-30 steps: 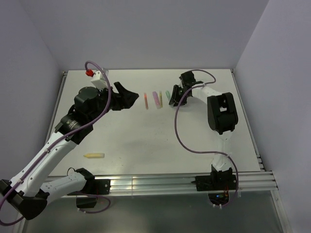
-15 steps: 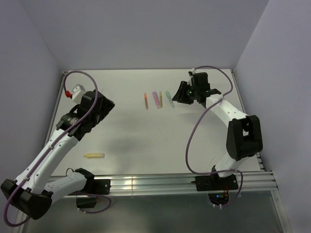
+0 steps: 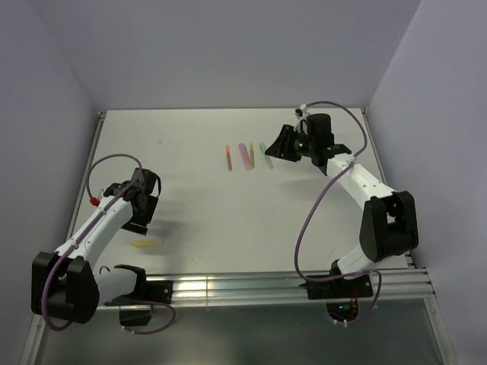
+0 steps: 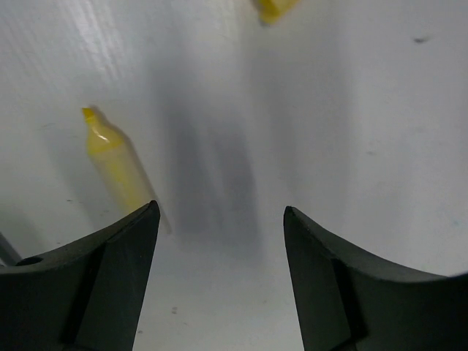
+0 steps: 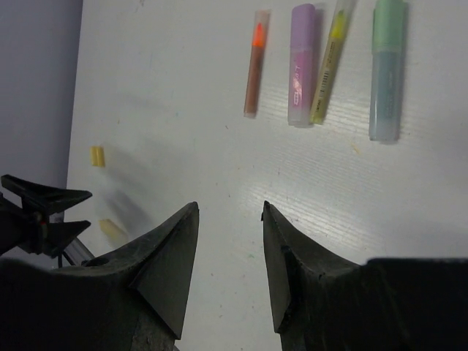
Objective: Insert the pens into the pen caps
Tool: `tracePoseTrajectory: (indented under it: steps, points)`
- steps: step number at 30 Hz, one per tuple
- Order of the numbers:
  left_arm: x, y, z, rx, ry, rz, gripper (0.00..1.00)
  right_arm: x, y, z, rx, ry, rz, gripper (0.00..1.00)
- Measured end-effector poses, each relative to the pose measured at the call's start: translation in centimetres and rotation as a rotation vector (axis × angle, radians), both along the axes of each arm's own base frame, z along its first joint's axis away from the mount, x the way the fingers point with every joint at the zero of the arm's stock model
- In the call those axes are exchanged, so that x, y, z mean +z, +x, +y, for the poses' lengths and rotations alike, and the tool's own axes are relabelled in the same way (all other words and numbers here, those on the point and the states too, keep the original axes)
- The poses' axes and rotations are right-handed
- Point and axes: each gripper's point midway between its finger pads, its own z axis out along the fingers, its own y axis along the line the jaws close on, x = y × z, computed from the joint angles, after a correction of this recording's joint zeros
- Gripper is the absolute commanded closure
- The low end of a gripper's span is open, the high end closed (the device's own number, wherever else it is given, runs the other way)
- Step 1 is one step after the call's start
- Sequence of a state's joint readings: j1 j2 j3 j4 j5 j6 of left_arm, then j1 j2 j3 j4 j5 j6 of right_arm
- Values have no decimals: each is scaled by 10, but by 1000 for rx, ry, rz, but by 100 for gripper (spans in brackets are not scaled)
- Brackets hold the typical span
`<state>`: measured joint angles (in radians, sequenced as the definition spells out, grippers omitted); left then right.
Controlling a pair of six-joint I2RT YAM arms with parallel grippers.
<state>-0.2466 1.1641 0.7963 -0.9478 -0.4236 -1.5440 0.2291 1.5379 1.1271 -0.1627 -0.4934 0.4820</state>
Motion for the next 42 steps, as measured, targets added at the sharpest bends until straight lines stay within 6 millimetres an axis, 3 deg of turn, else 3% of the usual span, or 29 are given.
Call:
tracePoseTrajectory:
  steps: [3, 11, 19, 32, 35, 41, 42]
  points:
    - [-17, -17, 12, 80, -9, 68, 25, -1, -1, 1, 8, 7, 0, 52]
    - [-37, -41, 26, 185, -28, 144, 27, 3, 1, 3, 7, 28, -8, 52]
    - [-36, -46, 29, 196, -28, 150, 28, 1, 0, 4, 11, 39, -5, 52]
    - [-54, -60, 30, 200, -22, 190, 33, 2, -2, 6, 23, 47, -4, 52]
    - [-60, -58, 28, 199, -32, 200, 38, 2, -3, 6, 26, 49, -3, 52]
    - [-69, -59, 26, 188, -40, 225, 63, 2, -3, 7, 27, 50, -3, 52]
    - [-69, -59, 25, 182, -40, 229, 74, 2, -3, 7, 28, 50, -4, 52]
